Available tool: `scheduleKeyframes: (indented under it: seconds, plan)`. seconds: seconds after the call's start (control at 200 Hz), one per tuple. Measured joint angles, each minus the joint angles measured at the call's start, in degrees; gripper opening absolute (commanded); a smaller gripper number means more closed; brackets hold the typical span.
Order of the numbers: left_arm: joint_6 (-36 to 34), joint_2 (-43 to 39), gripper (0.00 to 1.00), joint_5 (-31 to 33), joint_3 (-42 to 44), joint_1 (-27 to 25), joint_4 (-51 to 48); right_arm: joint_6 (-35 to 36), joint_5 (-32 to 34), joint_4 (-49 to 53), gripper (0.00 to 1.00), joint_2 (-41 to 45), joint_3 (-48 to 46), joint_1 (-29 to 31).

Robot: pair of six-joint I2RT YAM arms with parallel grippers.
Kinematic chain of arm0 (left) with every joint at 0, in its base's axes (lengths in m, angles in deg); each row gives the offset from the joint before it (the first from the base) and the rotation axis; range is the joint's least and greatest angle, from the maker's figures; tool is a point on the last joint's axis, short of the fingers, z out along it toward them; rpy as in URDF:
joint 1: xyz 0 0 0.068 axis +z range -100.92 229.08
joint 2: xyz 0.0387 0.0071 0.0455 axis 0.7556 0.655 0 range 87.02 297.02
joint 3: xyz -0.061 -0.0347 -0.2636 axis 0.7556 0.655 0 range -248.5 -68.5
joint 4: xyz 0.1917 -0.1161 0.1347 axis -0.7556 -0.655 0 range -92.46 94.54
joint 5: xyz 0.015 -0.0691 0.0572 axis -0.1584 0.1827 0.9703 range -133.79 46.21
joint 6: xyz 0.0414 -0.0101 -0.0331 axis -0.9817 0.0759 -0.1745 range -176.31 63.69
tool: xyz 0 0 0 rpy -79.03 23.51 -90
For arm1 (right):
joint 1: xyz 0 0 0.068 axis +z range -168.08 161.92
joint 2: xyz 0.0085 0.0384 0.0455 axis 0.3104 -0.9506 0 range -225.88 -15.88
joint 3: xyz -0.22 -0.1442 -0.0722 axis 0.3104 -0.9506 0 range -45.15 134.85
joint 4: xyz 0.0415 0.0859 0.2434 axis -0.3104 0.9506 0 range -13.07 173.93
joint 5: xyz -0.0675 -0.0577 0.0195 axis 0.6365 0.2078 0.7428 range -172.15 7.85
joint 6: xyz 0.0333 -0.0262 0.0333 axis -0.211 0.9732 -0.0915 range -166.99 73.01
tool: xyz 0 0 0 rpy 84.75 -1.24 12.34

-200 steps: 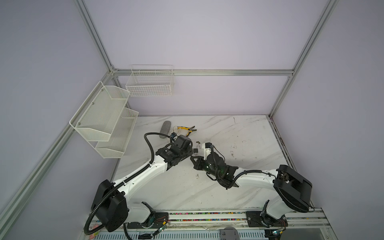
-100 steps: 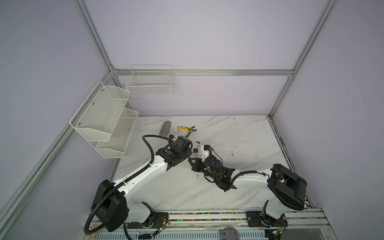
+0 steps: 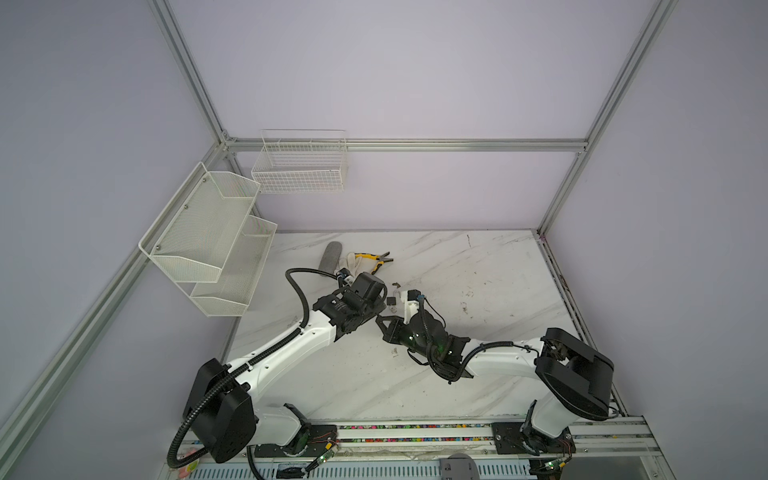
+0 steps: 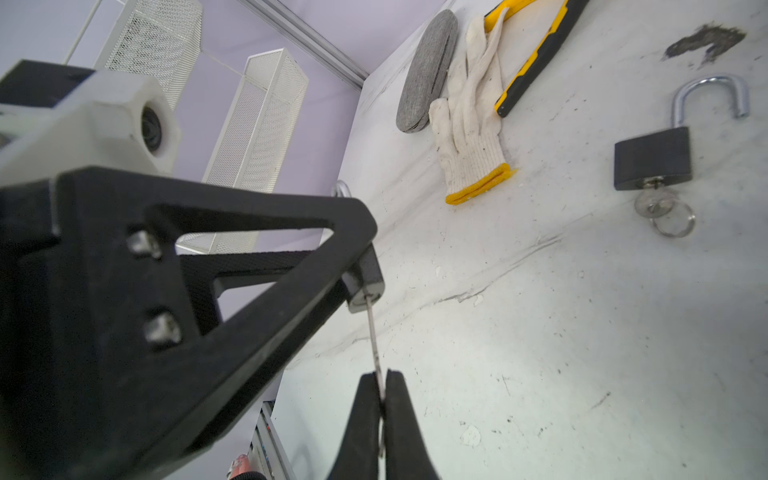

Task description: Unlock with the key

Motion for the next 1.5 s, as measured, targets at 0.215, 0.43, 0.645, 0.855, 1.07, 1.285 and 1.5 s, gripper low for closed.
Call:
scheduleKeyframes:
  seconds: [0.215, 0.43, 0.645, 0.855, 1.07, 1.285, 1.5]
  plan:
    - [-1.4, 0.0, 0.00, 0.8, -0.2, -0.9, 0.4, -1.3, -3.7, -2.2, 0.00, 1.3, -1.9, -1.9]
    - [-2.4, 0.0, 0.00, 1.6, -2.1, -1.6, -0.4, -1.1, -3.8, -1.1, 0.00, 3.3, -2.2, -2.3]
    - [-3.0, 1.1, 0.00, 1.7, -4.3, -1.7, -3.1, -0.5, -2.2, -1.8, 0.00, 3.4, -2.8, -1.7]
    - [-4.8, 5.4, 0.00, 2.2, -8.9, -1.4, -7.4, -1.0, 0.2, -10.2, 0.00, -0.8, -4.1, -0.9]
    - [-6.4, 9.6, 0.00, 2.4, -11.8, -0.8, -11.8, -4.1, 2.3, -14.1, 0.00, -4.8, -4.2, 0.4]
    - [-6.4, 10.1, 0.00, 2.4, -12.5, -0.8, -12.7, -9.0, 4.7, -17.1, 0.00, -6.0, -4.4, 1.4]
    - [-6.3, 10.1, 0.00, 2.5, -12.6, -0.9, -12.6, -12.2, 4.9, -18.7, 0.00, -6.5, -4.5, 1.5]
